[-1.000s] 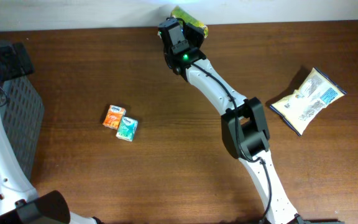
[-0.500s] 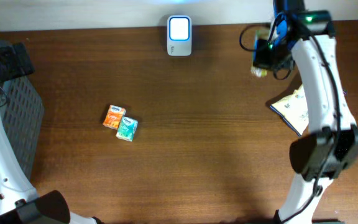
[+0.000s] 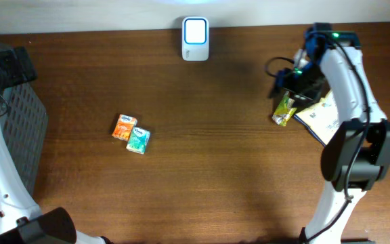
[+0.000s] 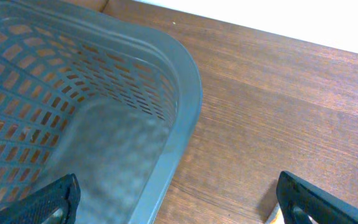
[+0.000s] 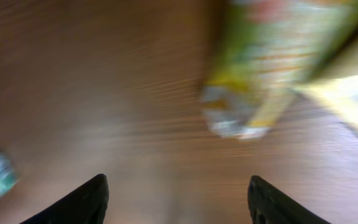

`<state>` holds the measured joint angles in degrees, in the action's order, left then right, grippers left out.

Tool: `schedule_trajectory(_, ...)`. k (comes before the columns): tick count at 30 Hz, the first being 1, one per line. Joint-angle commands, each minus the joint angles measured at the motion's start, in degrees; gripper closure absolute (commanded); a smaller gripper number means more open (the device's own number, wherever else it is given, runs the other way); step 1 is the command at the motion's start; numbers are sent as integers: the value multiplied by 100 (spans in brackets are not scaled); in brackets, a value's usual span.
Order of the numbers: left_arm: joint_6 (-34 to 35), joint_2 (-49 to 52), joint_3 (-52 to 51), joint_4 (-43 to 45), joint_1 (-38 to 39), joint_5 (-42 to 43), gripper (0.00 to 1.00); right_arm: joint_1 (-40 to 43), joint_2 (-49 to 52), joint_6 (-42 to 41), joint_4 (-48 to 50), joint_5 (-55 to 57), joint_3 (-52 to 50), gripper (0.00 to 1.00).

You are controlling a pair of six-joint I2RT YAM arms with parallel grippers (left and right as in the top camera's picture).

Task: Scan the item barcode
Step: 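Carry the green carton right and set it beside the yellow bag, then reach the right gripper to the small teal box and grasp it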

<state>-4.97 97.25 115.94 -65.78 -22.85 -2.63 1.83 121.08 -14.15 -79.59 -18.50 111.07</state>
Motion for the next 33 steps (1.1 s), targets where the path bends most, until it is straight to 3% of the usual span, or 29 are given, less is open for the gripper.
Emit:
schedule_trajectory(1,-52,-28,68,4,-20,-17,1,-1134,-205,291,260,-1366,109,9)
schedule_trajectory(2,-52,-28,68,4,-20,-17,1,-1475,-170,201,466,-1423,68,1)
schedule_trajectory(6,-52,-28,68,0,-20,-17,1,-3226,133,-612,2382,-1408,-238,2)
schedule_trajectory(8,-52,-28,68,0,-20,-17,1,-3884,415,-920,3254,-1263,-240,25)
schedule_trajectory(11,-52,-28,68,0,-20,-17,1,-4476,804,-1252,4063,-693,-243,27)
schedule_trajectory(13,-52,-28,68,0,-20,-17,1,-4793,1145,-815,4623,-699,-243,26)
schedule_trajectory(15,-52,-28,68,0,-20,-17,1,-4986,1414,-223,4760,-903,-243,19)
schedule_trajectory(18,-52,-28,68,0,-20,-17,1,-5071,1591,195,4898,-1425,-243,17)
schedule_trajectory(21,-52,-28,68,0,-20,-17,1,-4924,1591,190,4496,-1427,-243,16)
schedule_trajectory(25,-52,-28,68,0,-20,-17,1,-4116,1438,367,2841,-1386,-195,16)
schedule_trajectory(26,-52,-28,68,0,-20,-17,1,-3816,1375,688,2312,-1388,-85,14)
schedule_trajectory(27,-52,-28,68,0,-20,-17,1,-3611,1329,1126,1856,-1368,79,5)
schedule_trajectory(29,-52,-28,68,0,-20,-17,1,-3379,1237,1244,1095,-350,542,2)
schedule_trajectory(31,-52,-28,68,0,-20,-17,1,-3405,1202,802,614,833,1040,2)
schedule_trajectory(33,-52,-28,68,0,-20,-17,1,-3591,1202,-13,525,1360,1161,12)
